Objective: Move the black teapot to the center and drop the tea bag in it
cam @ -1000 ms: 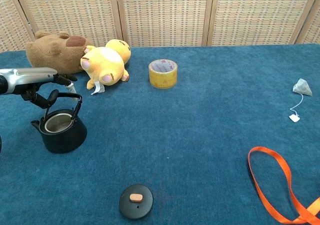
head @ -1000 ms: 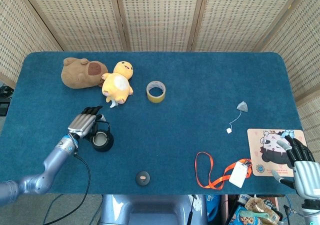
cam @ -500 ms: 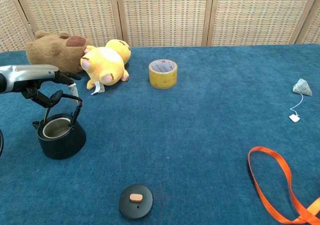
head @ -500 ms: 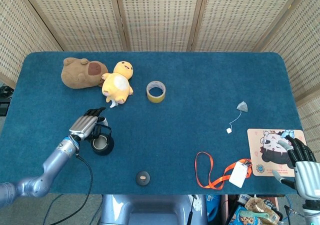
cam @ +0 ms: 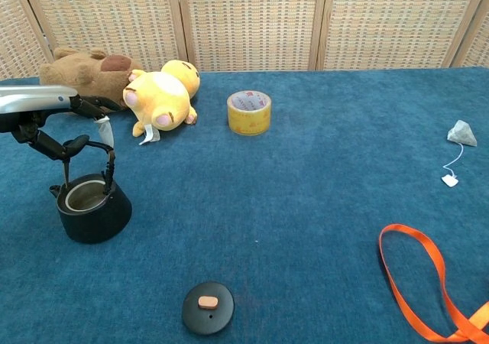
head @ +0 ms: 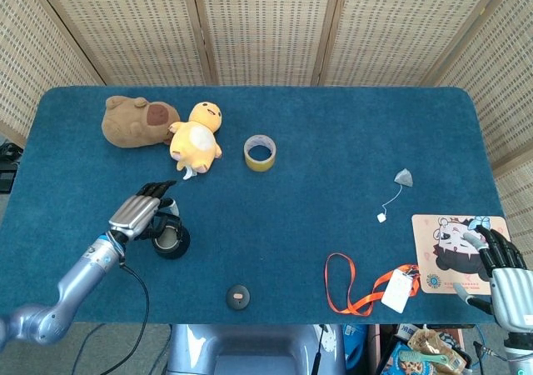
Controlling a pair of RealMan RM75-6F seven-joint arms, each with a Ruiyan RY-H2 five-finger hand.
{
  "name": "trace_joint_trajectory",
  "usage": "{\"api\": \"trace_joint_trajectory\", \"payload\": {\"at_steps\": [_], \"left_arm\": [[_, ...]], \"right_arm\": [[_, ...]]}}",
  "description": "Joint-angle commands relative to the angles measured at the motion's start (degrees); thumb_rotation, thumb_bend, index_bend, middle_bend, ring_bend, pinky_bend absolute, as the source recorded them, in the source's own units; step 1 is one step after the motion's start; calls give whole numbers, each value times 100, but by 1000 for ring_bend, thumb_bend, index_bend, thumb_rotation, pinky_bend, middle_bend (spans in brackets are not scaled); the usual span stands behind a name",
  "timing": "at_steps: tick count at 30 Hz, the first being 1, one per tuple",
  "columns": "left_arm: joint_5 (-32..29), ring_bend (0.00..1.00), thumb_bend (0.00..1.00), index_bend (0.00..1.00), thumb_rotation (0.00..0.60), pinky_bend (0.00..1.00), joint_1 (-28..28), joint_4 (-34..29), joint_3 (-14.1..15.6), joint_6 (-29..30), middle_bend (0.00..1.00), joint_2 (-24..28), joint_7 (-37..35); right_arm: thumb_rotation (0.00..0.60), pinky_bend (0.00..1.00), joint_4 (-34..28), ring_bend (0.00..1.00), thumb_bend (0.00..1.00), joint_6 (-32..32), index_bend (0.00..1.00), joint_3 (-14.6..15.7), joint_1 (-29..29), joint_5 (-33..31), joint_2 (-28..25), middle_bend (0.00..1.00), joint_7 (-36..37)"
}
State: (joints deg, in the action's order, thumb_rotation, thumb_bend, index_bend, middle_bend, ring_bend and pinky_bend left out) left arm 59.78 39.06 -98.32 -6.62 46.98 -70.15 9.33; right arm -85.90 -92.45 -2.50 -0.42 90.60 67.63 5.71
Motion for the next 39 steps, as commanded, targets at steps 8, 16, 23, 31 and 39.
{"api": "trace_joint_trajectory", "payload": {"at_steps": [8,16,23,31,39], "left_arm": [[169,0,595,423,600,0,-67,-224,139,102,0,186,42],[353,0,571,423,600,0,-176,-411,289,286,0,347,149],[387,0,571,423,600,0,-238,-465,396,365,0,375,258],[434,0,569,424,600,0,-291,-460,445,478,0,334,340],[434,0,570,477,600,0,-372,-509,501,614,0,270,434]], "right_arm": [[600,209,-15,130,152,0,225,-6,-3,-5,-11,166,-13],[600,210,-36,130,152,-1,225,-14,-2,-8,-21,166,-20],[600,210,-50,130,151,2,225,-10,2,9,-18,166,-36],[600,210,-62,130,151,1,225,-6,-6,6,-24,166,-38],[600,209,-72,130,151,-25,225,-9,-24,1,-39,166,-38]]}}
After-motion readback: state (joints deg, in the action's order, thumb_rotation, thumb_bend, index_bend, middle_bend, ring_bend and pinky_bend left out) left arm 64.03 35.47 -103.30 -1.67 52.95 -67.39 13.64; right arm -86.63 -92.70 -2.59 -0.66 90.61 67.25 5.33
